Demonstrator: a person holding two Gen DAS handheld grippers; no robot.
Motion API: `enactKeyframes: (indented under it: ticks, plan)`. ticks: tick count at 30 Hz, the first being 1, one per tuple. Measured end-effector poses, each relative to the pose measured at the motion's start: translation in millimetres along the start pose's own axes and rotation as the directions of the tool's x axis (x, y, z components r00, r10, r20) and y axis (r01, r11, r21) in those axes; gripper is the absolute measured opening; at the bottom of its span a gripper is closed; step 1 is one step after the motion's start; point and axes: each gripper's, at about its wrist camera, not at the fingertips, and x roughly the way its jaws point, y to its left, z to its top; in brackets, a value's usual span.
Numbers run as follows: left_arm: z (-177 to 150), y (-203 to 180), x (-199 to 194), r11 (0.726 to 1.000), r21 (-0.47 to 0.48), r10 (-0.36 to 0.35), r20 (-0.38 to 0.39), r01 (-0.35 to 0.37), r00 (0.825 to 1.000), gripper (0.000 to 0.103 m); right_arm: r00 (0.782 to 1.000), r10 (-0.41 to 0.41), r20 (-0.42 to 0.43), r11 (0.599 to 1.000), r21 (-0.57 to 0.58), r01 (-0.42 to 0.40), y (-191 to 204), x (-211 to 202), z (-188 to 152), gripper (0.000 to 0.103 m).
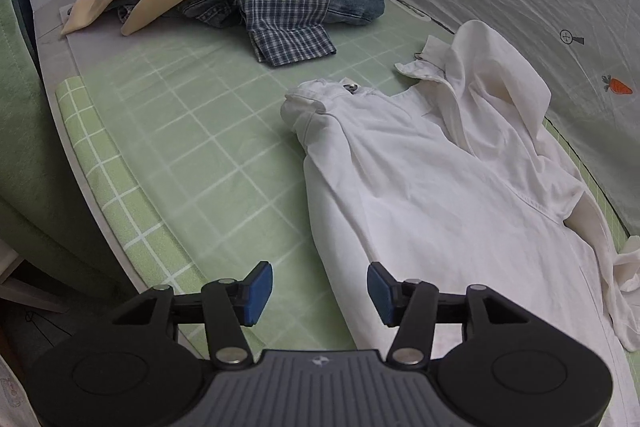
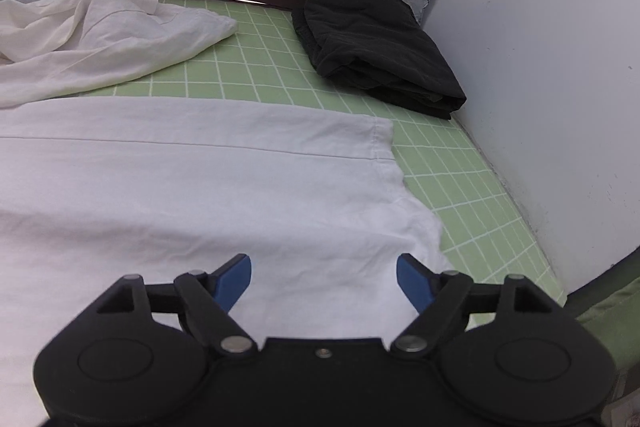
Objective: Fold clothes
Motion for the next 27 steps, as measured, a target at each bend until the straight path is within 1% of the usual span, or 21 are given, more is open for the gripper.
enactKeyframes:
  ticks: [3, 5, 8, 10, 11, 12, 13, 15, 16, 18, 21, 22, 23, 25, 26, 27]
  plan:
    - [21.2, 2.1, 23.0, 1.0, -0.002, -0.031, -0.031, 0.031, 0.999, 0.058, 0.997, 0.069, -0.026, 0.997, 0.039, -0.067, 30.5, -23.5, -9.1, 0.081]
    - [35.3, 3.3, 38.4, 0.999, -0.003, -0.05, -0.051, 0.05, 0.997, 0.058, 0.994, 0.102, -0.036, 0.994, 0.054, -0.1, 51.6, -40.0, -15.6, 0.081]
    - [54.0, 4.5, 59.2, 0.998, 0.002, -0.064, -0.077, 0.064, 0.995, 0.058, 0.992, 0.119, -0.036, 0.992, 0.058, -0.117, 78.0, -62.2, -22.7, 0.082]
    - [62.6, 4.1, 66.6, 0.997, 0.015, -0.074, -0.083, 0.075, 0.994, 0.057, 0.993, 0.114, -0.035, 0.992, 0.061, -0.112, 90.6, -73.5, -27.3, 0.082]
    - [66.3, 3.3, 68.1, 0.996, 0.031, -0.085, -0.079, 0.088, 0.993, 0.049, 0.993, 0.109, -0.037, 0.992, 0.062, -0.107, 96.3, -78.1, -29.8, 0.082]
    - [68.8, 2.9, 68.6, 0.994, 0.05, -0.091, -0.079, 0.095, 0.993, 0.023, 0.994, 0.104, -0.038, 0.993, 0.063, -0.102, 101.9, -82.7, -32.2, 0.082]
    - [70.1, 3.0, 68.5, 0.993, 0.071, -0.092, -0.082, 0.097, 0.992, 0.013, 0.994, 0.1, -0.043, 0.993, 0.065, -0.097, 106.9, -85.8, -34.5, 0.082]
    - [71.6, 3.9, 66.1, 0.989, 0.107, -0.092, -0.077, 0.1, 0.993, 0.009, 0.994, 0.091, -0.056, 0.994, 0.07, -0.087, 116.1, -90.3, -38.9, 0.082]
    - [70.5, 5.2, 62.1, 0.989, 0.116, -0.09, -0.06, 0.096, 0.994, 0.008, 0.994, 0.089, -0.062, 0.994, 0.065, -0.085, 120.6, -91.2, -40.2, 0.082]
    - [68.8, 9.0, 46.7, 0.988, 0.143, -0.063, 0.004, 0.062, 0.998, 0.008, 0.994, 0.085, -0.073, 0.996, 0.046, -0.082, 129.5, -91.6, -41.3, 0.082]
    - [68.7, 21.7, 24.0, 0.984, 0.174, 0.008, 0.103, -0.026, 0.995, 0.007, 0.993, 0.084, -0.088, 0.996, 0.013, -0.084, 142.9, -92.0, -42.9, 0.082]
    - [69.3, 27.1, 19.0, 0.983, 0.177, 0.027, 0.12, -0.048, 0.992, 0.007, 0.992, 0.089, -0.094, 0.996, 0.0, -0.09, 146.8, -91.1, -43.2, 0.082]
    - [70.3, 33.1, 15.9, 0.983, 0.176, 0.04, 0.124, -0.061, 0.992, 0.008, 0.99, 0.094, -0.1, 0.995, -0.011, -0.096, 150.5, -89.7, -43.4, 0.082]
    - [70.0, 44.5, 14.1, 0.988, 0.144, 0.046, 0.106, -0.061, 0.993, 0.009, 0.99, 0.097, -0.102, 0.995, -0.022, -0.1, 154.5, -86.7, -43.6, 0.084]
    - [69.5, 50.1, 13.8, 0.991, 0.125, 0.046, 0.093, -0.058, 0.995, 0.013, 0.99, 0.1, -0.097, 0.994, -0.025, -0.103, 154.0, -85.4, -42.1, 0.086]
    - [68.0, 53.5, 12.1, 0.992, 0.11, 0.059, 0.091, -0.069, 0.994, 0.016, 0.99, 0.106, -0.098, 0.993, -0.032, -0.11, 153.0, -83.5, -40.0, 0.087]
